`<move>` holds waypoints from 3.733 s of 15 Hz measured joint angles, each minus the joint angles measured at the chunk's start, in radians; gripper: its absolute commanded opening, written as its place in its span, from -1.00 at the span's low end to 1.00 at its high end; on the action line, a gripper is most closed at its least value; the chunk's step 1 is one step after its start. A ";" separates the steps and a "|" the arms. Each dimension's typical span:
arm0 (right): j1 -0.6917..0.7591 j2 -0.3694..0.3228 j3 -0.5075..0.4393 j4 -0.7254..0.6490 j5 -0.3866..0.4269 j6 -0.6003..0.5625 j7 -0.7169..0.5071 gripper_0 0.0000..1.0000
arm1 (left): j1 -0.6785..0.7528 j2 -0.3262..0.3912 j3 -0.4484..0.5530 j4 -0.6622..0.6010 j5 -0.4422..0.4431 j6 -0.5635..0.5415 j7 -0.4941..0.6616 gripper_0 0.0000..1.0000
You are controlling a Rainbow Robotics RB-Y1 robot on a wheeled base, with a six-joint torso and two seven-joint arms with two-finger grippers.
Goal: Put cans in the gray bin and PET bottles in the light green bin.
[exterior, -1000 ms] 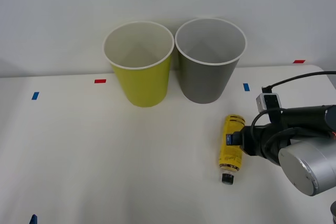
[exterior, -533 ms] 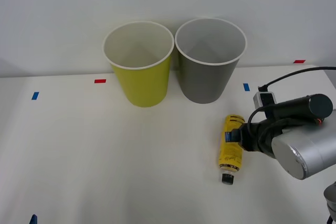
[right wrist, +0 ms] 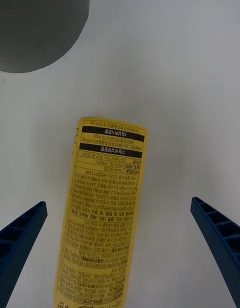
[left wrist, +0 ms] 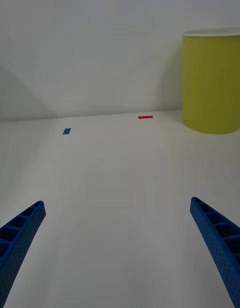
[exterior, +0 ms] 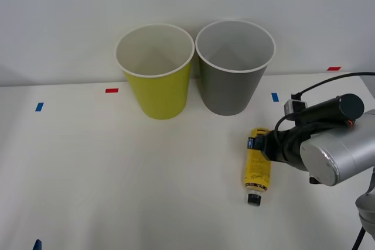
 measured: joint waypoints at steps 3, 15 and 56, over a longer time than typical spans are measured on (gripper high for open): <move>-0.043 0.005 -0.002 0.070 -0.034 0.000 -0.051 1.00 | 0.000 0.000 0.000 0.000 0.000 0.000 0.000 1.00; -0.111 -0.002 -0.005 0.177 -0.047 0.000 -0.082 1.00 | 0.000 0.000 0.000 0.000 0.000 0.000 0.000 1.00; -0.034 0.105 -0.058 0.189 0.051 -0.139 0.186 -0.98 | 0.000 0.000 0.000 0.000 0.000 0.000 0.000 1.00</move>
